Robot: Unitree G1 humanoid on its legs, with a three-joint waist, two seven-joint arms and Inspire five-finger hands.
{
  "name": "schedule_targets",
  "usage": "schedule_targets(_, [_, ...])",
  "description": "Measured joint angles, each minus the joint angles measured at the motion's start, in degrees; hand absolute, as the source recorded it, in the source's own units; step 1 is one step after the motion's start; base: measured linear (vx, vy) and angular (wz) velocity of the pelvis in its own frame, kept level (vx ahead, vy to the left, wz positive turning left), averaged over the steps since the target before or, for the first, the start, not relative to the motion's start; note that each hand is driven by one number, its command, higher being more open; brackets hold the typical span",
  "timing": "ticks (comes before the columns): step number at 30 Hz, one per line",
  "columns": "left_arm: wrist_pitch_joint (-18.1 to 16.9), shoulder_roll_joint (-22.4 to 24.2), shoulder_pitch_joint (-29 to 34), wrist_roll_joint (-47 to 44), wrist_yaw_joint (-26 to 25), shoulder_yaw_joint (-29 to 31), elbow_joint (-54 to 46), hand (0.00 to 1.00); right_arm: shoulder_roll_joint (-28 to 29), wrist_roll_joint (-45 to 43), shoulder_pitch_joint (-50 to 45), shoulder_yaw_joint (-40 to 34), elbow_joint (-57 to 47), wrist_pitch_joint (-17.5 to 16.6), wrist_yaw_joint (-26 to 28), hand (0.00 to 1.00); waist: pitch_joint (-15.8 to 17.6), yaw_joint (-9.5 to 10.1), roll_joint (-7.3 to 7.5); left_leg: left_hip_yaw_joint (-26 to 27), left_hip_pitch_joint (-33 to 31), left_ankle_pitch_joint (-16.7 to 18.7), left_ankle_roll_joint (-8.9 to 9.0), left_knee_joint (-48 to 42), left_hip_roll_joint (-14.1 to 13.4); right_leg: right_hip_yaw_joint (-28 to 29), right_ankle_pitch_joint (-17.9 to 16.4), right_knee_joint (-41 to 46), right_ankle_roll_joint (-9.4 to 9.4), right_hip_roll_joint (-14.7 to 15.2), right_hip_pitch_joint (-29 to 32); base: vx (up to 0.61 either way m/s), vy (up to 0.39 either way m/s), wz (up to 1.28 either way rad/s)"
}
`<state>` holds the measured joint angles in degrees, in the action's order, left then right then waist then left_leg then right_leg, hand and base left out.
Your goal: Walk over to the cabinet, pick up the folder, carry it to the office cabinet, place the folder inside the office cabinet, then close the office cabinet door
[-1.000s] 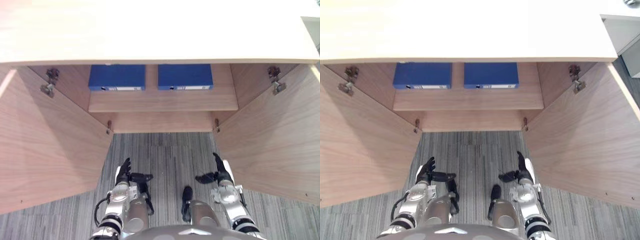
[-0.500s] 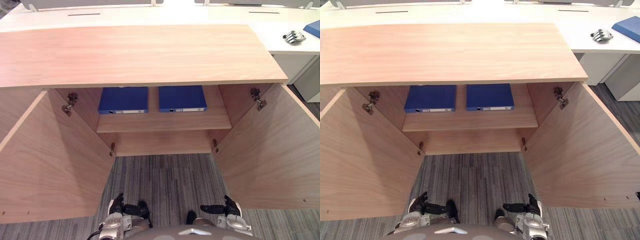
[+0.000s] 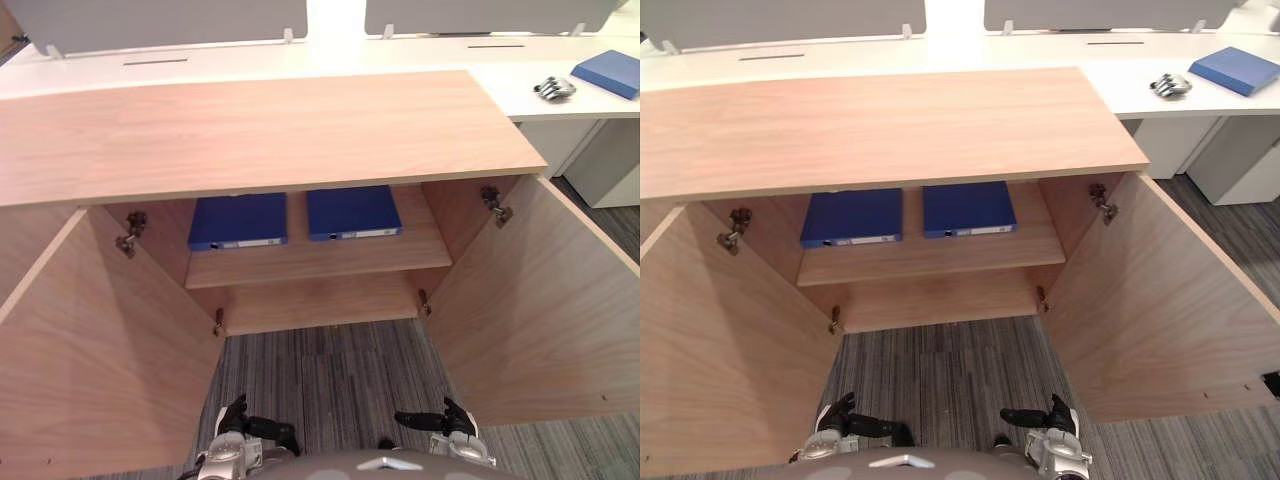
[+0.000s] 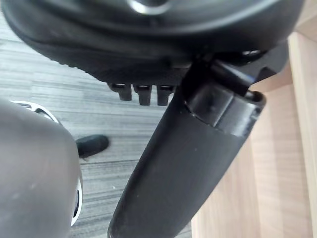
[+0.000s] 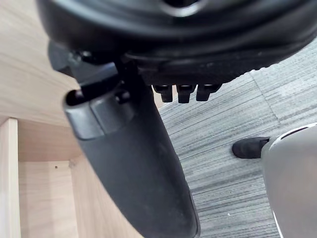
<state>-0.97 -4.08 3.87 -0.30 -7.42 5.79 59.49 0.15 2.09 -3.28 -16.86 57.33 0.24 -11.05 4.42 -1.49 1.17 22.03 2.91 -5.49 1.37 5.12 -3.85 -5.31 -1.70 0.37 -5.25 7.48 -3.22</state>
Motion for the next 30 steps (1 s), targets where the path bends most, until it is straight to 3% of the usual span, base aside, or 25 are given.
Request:
schedule_targets(7, [-0.01, 0.08, -0.15, 1.74, 0.27, -4.55, -0.75, 1.0, 0.25, -2.5, -7.08, -0.19, -15.28, -1.35, -1.86, 1.0, -0.16, -2.27, -0.13, 4.25, 2.58, 2.12, 1.35, 0.02, -0.41, 4.98, 0.43, 0.23, -0.12, -0.47, 0.45, -0.03, 0.001, -0.36])
schedule_targets(11, [0.09, 0.45, -0.85, 4.42, 0.41, -7.15, -0.75, 1.0, 2.15, -4.7, -10.47, -4.79, -21.68, -1.62, -3.23, 1.0, -0.55, -3.5, -0.23, 6.94, 3.03, 3.06, 1.57, 0.02, -0.47, 7.69, 0.38, 0.7, -0.06, -0.72, 1.8, 0.0, -0.003, -0.34])
schedule_targets(14, [0.23, 0.72, -0.89, 5.3, 0.39, -7.12, -0.75, 1.0, 2.53, -5.11, -11.11, -6.31, -25.49, -1.63, -4.12, 1.0, -0.89, -5.14, -0.8, 9.46, 3.49, 3.62, 1.68, -0.01, -0.54, 10.27, 0.51, 1.42, -0.27, -1.06, 3.06, 0.03, -0.006, -0.51])
schedule_targets(21, [0.16, 2.74, -1.98, 5.3, 0.38, -3.66, -2.05, 1.0, 2.69, -14.63, -9.94, -14.01, -36.29, -3.96, -7.39, 1.0, -1.54, -6.68, -2.05, 14.54, 5.06, 4.47, 1.21, -0.02, -0.96, 15.16, 0.46, 2.84, -0.25, -2.08, 5.15, 0.0, -0.037, -0.38])
schedule_targets(25, [0.09, 4.73, -1.7, 5.31, 0.63, -2.1, -2.14, 1.0, 2.65, -15.92, -8.29, -15.35, -39.79, -5.23, -7.85, 1.0, -1.62, -7.11, -2.27, 14.87, 5.1, 4.67, 1.56, 0.01, -1.16, 15.42, -0.26, 4.24, -0.19, -2.32, 5.95, -0.05, -0.069, -0.07])
schedule_targets(30, [0.09, 6.65, 0.81, 5.31, 1.77, -2.09, -2.04, 1.0, 0.33, -16.24, -4.47, -15.87, -41.87, -5.87, -7.95, 1.0, -2.12, -7.91, -3.74, 14.84, 4.5, 4.63, 1.63, 0.01, -1.04, 15.39, -0.63, 4.86, -0.29, -2.3, 6.79, -0.03, -0.047, 0.0])
